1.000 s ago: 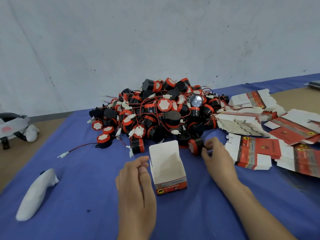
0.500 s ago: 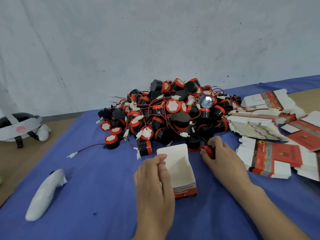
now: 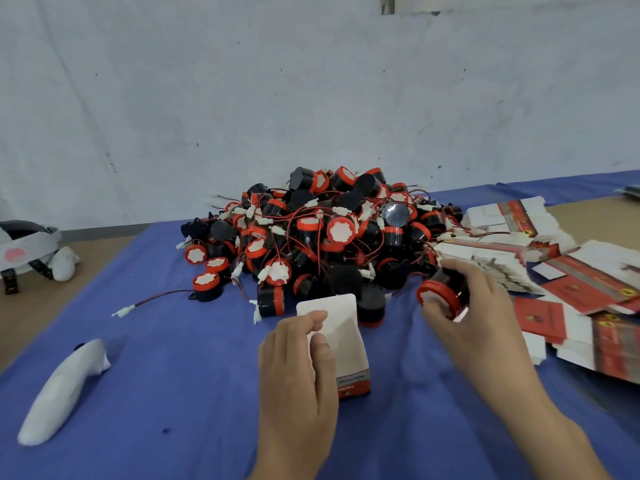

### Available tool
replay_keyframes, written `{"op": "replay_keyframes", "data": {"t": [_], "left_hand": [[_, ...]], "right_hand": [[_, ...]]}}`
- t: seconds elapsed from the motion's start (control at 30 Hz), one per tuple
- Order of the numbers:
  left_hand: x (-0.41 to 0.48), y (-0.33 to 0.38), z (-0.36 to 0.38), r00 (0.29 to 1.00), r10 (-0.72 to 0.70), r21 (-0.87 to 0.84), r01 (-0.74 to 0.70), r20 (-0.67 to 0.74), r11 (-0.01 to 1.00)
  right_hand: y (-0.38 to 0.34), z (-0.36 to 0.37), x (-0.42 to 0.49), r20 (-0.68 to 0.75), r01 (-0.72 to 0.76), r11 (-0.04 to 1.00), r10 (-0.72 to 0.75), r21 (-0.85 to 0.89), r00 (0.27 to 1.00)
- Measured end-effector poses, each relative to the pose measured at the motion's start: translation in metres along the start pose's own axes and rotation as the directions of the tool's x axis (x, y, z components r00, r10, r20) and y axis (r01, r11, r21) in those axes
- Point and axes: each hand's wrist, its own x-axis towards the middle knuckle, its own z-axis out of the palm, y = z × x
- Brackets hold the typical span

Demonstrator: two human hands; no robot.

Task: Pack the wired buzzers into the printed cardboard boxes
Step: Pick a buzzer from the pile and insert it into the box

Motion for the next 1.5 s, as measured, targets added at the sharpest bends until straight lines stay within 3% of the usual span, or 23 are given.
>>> {"op": "replay_keyframes", "data": {"t": [0.2, 0.3, 0.47, 0.57, 0.7, 0.93, 1.03, 1.23, 1.5], "left_hand": [[-0.002, 0.003, 0.001, 0.998, 0.057, 0.019, -0.057, -0.005, 0.998], [0.0, 0.002, 0.003, 0.996, 0.083, 0.01, -0.083, -0.022, 0.997], [0.001, -0.001, 0.004, 0.979, 0.201, 0.093, -0.197, -0.038, 0.976], [0.004, -0.005, 0.005, 0.932, 0.363, 0.28, -0.349, 0.004, 0.894], [0.007, -0.009, 0.004, 0.898, 0.44, 0.41, -0.4, -0.003, 0.82], [0.009, -0.001, -0.003, 0.906, 0.399, 0.232, -0.362, -0.143, 0.903], [0.007, 0.005, -0.003, 0.911, 0.393, 0.167, -0.371, -0.128, 0.914], [0.01, 0.004, -0.005, 0.931, 0.339, 0.067, -0.333, -0.133, 0.94], [0.017, 0.008, -0.014, 0.985, 0.133, -0.121, -0.145, -0.106, 0.982]], "right_hand": [[-0.01, -0.006, 0.001, -0.163, -0.034, 0.957, 0.084, 0.289, 0.983], [-0.022, -0.006, 0.0, -0.145, 0.02, 0.941, 0.032, 0.339, 0.989], [-0.04, 0.0, -0.015, 0.079, 0.286, 0.955, -0.292, 0.084, 0.953], [-0.047, 0.006, -0.022, 0.176, 0.426, 0.903, -0.411, -0.054, 0.894], [-0.054, 0.009, -0.029, 0.226, 0.537, 0.832, -0.501, -0.138, 0.835], [-0.063, 0.014, -0.042, 0.285, 0.565, 0.811, -0.512, -0.15, 0.811], [-0.068, 0.021, -0.049, 0.307, 0.563, 0.795, -0.49, -0.227, 0.816], [-0.074, 0.027, -0.052, 0.232, 0.494, 0.841, -0.447, -0.219, 0.864], [-0.079, 0.029, -0.058, 0.243, 0.391, 0.92, -0.375, -0.021, 0.895]]}}
